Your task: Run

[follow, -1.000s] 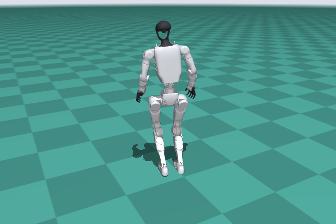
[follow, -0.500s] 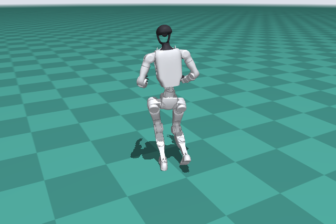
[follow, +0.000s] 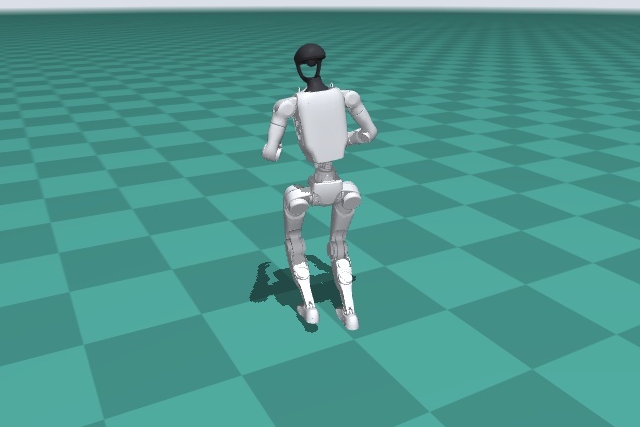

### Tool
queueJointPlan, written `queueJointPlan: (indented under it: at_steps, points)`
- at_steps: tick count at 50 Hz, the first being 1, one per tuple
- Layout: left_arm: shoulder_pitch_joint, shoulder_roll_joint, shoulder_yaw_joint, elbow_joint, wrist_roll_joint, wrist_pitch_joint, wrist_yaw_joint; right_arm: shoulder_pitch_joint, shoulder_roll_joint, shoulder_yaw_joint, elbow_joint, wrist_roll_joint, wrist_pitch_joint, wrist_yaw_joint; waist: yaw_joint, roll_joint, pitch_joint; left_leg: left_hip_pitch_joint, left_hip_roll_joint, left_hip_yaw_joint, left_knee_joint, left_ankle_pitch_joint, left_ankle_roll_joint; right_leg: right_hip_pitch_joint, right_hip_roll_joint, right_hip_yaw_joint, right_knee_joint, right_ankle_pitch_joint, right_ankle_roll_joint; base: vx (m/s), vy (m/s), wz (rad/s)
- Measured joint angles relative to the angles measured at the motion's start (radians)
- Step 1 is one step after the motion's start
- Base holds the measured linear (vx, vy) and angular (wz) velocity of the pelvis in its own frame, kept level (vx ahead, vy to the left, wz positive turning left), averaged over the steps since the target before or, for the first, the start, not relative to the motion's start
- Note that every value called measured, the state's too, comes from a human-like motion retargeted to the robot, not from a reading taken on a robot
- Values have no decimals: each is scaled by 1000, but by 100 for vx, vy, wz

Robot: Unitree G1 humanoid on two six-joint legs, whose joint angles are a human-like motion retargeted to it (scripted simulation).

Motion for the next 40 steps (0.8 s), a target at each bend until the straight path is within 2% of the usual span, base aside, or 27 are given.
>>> queueJointPlan:
  at_steps: [5, 8, 10, 15, 18, 20, 25, 27, 29, 32, 34, 37, 38, 40]
  points:
    - [62, 16, 0, -37, -22, -22, 22, 48, -29, -13, -41, 16, -18, 4, -9, 4, -50, 1, -39, 16, -200, 140, -57, -35, -40, -10, -73, 237, 89, 6, 5, 11]
    - [84, 30, -8, -57, -29, -33, 46, 71, -52, -31, -58, -7, -39, 9, -38, -2, -64, 1, -91, 24, -263, 171, -65, -103, -102, -17, 31, 288, 115, 0, 8, 22]
    - [92, 43, -12, -69, -32, -38, 58, 83, -66, -43, -74, -26, -46, 1, -59, -4, -61, 3, -120, 28, -251, 137, -45, -144, -143, -21, 140, 281, 108, -2, 8, 15]
    - [48, 72, -14, -73, -5, -40, 77, 86, -69, -71, -87, -96, -24, -12, -116, -33, -21, -24, -192, 50, -139, -102, 66, -245, -247, 10, 464, 200, 87, -2, 6, 18]
    - [-10, 66, -8, -57, -5, -31, 79, 85, -55, -82, -89, -95, -8, 10, -153, -58, -15, -39, -235, 59, -159, -104, 90, -301, -288, 39, 527, 187, 77, 1, 3, 30]
    - [-14, 54, 12, -74, -35, -27, 76, 104, -63, -91, -125, -65, -12, 38, -158, -27, -25, -6, -211, 43, -214, -66, 70, -291, -251, 28, 449, 214, 68, 9, 3, -20]
    - [115, 25, 81, -160, -123, -51, -6, 191, -66, -106, -222, 15, -28, 109, -170, 22, -90, 24, -143, 30, -372, 360, -118, -223, -165, 1, 113, 418, 118, 5, 0, -6]
    - [160, 23, 96, -184, -154, -60, -45, 213, -61, -111, -246, 29, -34, 127, -152, 32, -101, -11, -108, 35, -305, 426, -148, -205, -129, -1, 55, 467, 136, -2, -2, -9]
    - [190, 23, 102, -196, -186, -53, -78, 223, -55, -117, -264, 41, -39, 133, -123, 41, -101, -37, -62, 42, -188, 418, -140, -175, -89, 1, 29, 475, 138, -5, -4, -22]
    - [215, 24, 109, -200, -225, -35, -118, 218, -48, -124, -281, 54, -41, 122, -82, 38, -90, -57, 6, 51, -9, 337, -88, -122, -38, 19, 21, 399, 116, -5, -5, -21]
    - [217, 26, 112, -187, -236, -23, -131, 199, -43, -123, -271, 51, -39, 110, -62, 30, -76, -60, 34, 41, 89, 245, -52, -91, -12, 36, 35, 268, 79, -5, -5, -24]
    - [198, 21, 108, -147, -220, -12, -127, 155, -31, -109, -219, 32, -26, 95, -49, 25, -42, -45, 59, 18, 165, 72, -10, -69, 13, 41, 88, 17, 4, -5, -5, -31]
    - [176, 16, 106, -122, -205, -9, -123, 129, -24, -102, -185, 28, -19, 92, -49, 24, -23, -30, 63, 15, 158, 18, -2, -59, 15, 36, 98, -41, -12, -2, -4, -27]
    - [130, 1, 96, -66, -178, -12, -117, 87, -1, -84, -113, 29, -9, 86, -50, 25, 14, 12, 74, 21, 118, -52, 7, -35, 9, 18, 105, -83, -31, -1, -2, -11]
